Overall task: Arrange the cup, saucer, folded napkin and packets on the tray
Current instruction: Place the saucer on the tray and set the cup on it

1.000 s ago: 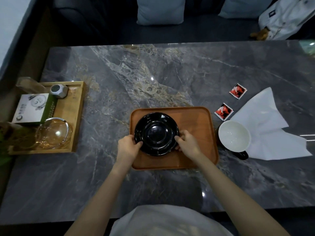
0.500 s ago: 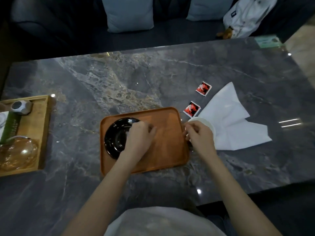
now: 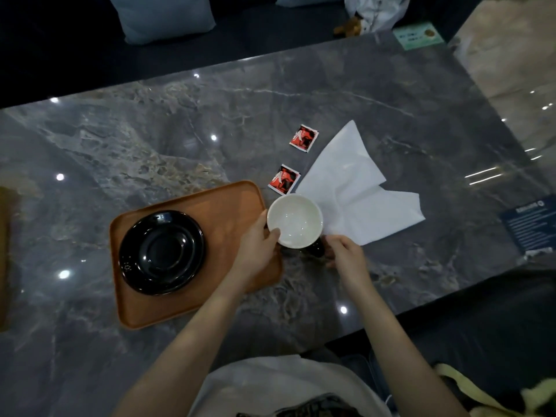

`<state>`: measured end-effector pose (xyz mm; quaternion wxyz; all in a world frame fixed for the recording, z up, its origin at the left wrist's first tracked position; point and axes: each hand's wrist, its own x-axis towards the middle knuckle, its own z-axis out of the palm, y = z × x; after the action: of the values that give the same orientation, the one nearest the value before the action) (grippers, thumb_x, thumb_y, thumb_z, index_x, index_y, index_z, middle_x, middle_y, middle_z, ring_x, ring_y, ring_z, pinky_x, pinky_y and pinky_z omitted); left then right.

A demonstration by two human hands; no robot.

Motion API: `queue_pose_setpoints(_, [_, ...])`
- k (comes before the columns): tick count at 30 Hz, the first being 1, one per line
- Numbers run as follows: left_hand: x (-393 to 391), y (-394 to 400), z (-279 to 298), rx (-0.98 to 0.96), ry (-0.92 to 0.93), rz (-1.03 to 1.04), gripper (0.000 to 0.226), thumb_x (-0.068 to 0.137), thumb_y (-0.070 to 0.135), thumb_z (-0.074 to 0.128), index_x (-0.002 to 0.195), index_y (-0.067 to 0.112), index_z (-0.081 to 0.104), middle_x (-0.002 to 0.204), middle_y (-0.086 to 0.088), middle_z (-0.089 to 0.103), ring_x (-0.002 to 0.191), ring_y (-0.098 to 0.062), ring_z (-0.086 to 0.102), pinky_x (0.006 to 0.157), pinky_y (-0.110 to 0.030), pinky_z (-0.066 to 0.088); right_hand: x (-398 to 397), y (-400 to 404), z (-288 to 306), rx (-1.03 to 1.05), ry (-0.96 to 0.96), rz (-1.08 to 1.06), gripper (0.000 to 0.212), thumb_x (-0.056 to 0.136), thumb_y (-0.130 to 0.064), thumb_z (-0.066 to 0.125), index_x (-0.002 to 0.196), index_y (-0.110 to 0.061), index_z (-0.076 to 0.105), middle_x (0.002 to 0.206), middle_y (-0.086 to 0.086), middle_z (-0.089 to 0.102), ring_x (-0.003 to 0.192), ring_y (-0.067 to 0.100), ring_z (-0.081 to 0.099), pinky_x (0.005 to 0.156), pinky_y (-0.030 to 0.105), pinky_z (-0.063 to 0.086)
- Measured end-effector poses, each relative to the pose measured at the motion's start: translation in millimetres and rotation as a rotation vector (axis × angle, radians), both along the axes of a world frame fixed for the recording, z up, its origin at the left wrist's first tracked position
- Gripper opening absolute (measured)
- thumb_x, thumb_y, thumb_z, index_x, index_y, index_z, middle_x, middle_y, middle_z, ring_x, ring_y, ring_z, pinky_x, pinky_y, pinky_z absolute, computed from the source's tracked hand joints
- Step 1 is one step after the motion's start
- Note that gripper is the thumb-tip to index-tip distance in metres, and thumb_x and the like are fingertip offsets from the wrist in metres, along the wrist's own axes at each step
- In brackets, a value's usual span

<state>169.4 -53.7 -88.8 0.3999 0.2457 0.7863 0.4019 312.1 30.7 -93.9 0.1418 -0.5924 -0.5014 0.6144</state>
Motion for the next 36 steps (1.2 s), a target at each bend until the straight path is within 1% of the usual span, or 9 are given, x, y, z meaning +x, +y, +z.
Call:
queue_pose_setpoints(2, [-0.6,-2.0,-6.1,0.019,-0.063,0.042,0.039,0.082,0.019,0.051,0.121,0.028,0.050,0.113,-0.004,0.063,0.104,-0.029,0.060,0.091,-0.052,0.050,3.2,-0.1,-3.0,-0.024,0.004,0.066,0.020,0.089,-0.019,0.052,0.072,-0.022,0.061,0.077,0.001,0.062,0.073,0.014,0.057,0.064,0.029,0.044])
queue_pose_setpoints(6, [-2.0,-1.8,-6.8,0.040,-0.149,0.085,0.037,0.085,0.016,0.055,0.113,0.040,0.052,0.109,-0.003,0.064,0.101,-0.031,0.063,0.085,-0.051,0.054,8.3,-3.0,-7.8,-0.029,0.041,0.152,0.021,0.089,-0.015,0.054,0.072,-0.024,0.063,0.077,0.000,0.064,0.071,0.016,0.060,0.068,0.029,0.050])
queue_pose_setpoints(8, [-0.8,-0.7,-5.7,0.059,-0.179,0.108,0.037,0.086,0.013,0.054,0.115,0.035,0.052,0.108,-0.003,0.063,0.099,-0.028,0.063,0.080,-0.046,0.057,10.2,-3.3,-9.1,-0.021,0.072,0.158,0.023,0.089,-0.012,0.054,0.072,-0.023,0.065,0.076,0.001,0.064,0.072,0.018,0.061,0.073,0.031,0.052])
queue_pose_setpoints(12, [-1.1,0.2,-7.7,0.077,-0.214,0.121,0.040,0.087,0.009,0.053,0.126,0.018,0.049,0.110,-0.006,0.061,0.091,-0.022,0.063,0.065,-0.023,0.058,10.8,-1.6,-9.9,0.013,0.067,0.195,0.024,0.090,-0.012,0.054,0.072,-0.023,0.065,0.075,0.001,0.065,0.076,0.021,0.062,0.082,0.037,0.052])
queue_pose_setpoints(19, [-4.7,4.8,2.7,0.094,-0.216,0.089,0.040,0.086,0.009,0.055,0.125,0.019,0.050,0.095,-0.002,0.064,0.058,-0.006,0.067,0.059,-0.024,0.058,9.4,3.4,-3.6,0.086,0.026,0.225,0.019,0.091,-0.015,0.050,0.075,-0.018,0.061,0.075,0.004,0.063,0.072,0.017,0.061,0.079,0.036,0.052])
queue_pose_setpoints(22, [-9.6,4.6,12.7,0.127,-0.196,0.107,0.036,0.085,0.010,0.056,0.120,0.019,0.054,0.095,0.003,0.064,0.072,-0.015,0.069,0.056,-0.021,0.058,5.4,5.5,6.8,0.135,0.025,0.236,0.017,0.091,-0.016,0.051,0.078,-0.011,0.062,0.073,0.005,0.063,0.068,0.015,0.061,0.076,0.035,0.052])
queue_pose_setpoints(25, [-17.9,-0.9,22.1,0.161,-0.182,0.139,0.030,0.084,0.012,0.057,0.111,0.025,0.058,0.101,0.000,0.066,0.083,-0.028,0.069,0.061,-0.030,0.058,-2.4,6.9,20.7,0.195,0.028,0.282,0.017,0.091,-0.019,0.051,0.085,-0.009,0.064,0.079,0.010,0.066,0.072,0.019,0.062,0.072,0.032,0.049])
queue_pose_setpoints(29, [-31.7,-17.6,36.6,0.218,-0.170,0.191,0.040,0.085,0.014,0.058,0.123,0.026,0.053,0.115,-0.006,0.064,0.086,-0.031,0.069,0.066,-0.035,0.059,-20.1,3.4,37.7,0.278,0.028,0.373,0.020,0.091,-0.022,0.051,0.087,-0.009,0.066,0.084,0.012,0.069,0.082,0.024,0.062,0.077,0.036,0.048])
queue_pose_setpoints(36, [-58.6,-67.7,57.5,0.308,-0.150,0.338,0.045,0.085,0.016,0.059,0.128,0.022,0.047,0.110,-0.009,0.066,0.081,-0.025,0.071,0.066,-0.026,0.060,-63.9,-23.5,50.4,0.351,0.077,0.531,0.017,0.091,-0.024,0.050,0.086,-0.016,0.064,0.084,0.006,0.067,0.085,0.022,0.062,0.079,0.037,0.049])
